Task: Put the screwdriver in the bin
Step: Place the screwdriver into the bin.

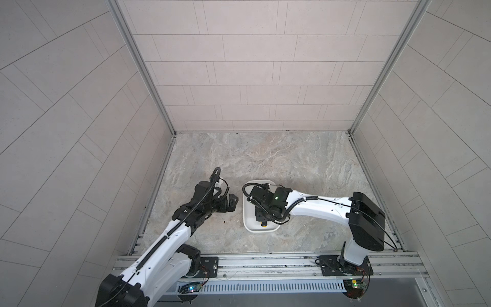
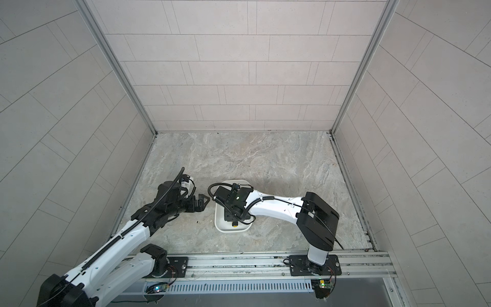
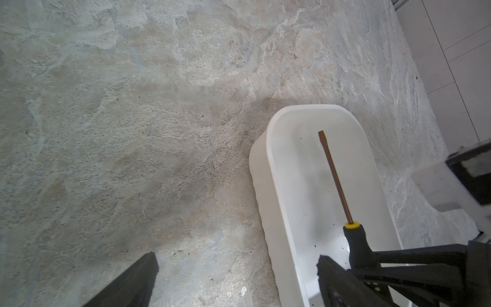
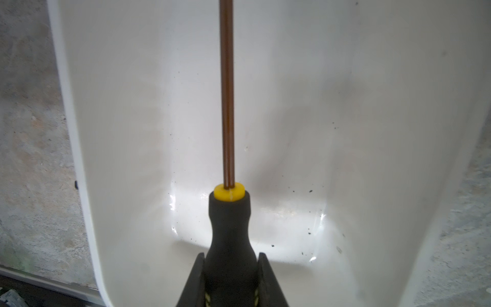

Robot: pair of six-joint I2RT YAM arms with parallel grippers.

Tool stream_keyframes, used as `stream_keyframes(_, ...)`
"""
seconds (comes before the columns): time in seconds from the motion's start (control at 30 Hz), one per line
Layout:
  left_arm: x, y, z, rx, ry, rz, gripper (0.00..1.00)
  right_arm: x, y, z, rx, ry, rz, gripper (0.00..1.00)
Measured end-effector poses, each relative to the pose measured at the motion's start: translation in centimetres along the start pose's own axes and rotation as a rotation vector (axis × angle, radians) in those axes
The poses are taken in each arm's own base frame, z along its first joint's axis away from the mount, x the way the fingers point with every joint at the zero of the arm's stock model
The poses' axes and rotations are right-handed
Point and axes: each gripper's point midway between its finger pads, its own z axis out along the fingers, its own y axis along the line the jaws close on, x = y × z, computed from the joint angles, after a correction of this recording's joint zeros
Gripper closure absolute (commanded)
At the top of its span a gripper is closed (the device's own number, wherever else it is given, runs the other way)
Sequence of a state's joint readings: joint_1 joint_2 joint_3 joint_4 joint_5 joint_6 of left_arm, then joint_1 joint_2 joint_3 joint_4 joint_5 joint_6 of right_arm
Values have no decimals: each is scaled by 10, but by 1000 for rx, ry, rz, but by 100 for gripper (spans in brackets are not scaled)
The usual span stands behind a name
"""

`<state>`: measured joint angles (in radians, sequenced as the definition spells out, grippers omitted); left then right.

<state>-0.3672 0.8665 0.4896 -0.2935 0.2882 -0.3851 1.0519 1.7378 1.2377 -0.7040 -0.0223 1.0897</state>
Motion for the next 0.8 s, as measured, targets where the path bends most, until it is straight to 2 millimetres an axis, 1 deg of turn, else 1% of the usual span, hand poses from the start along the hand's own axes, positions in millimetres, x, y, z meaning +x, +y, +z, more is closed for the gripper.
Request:
stream_keyframes(0.17,0,0,0,-1,-1,0,0,6,-2,15,25,32,-3,100)
stream_keyframes(0.53,1,1,0,-3,2,0,0,9,0,33,42,58,-6,100)
stream_keyframes(0.57,1,1,0,-3,3,0,0,10,0,35,45,63,-7,97)
stream_keyframes(0.63,1,1,0,-3,3,0,0,11,-1,37,49,71,-11,84)
stream_keyframes(0.7,1,1,0,-3,3,0,0,12,-1,39,51,77,-14,73)
stream_keyframes(0.8,1,1,0,-3,3,0,0,13,0,39,50,80,-21,63)
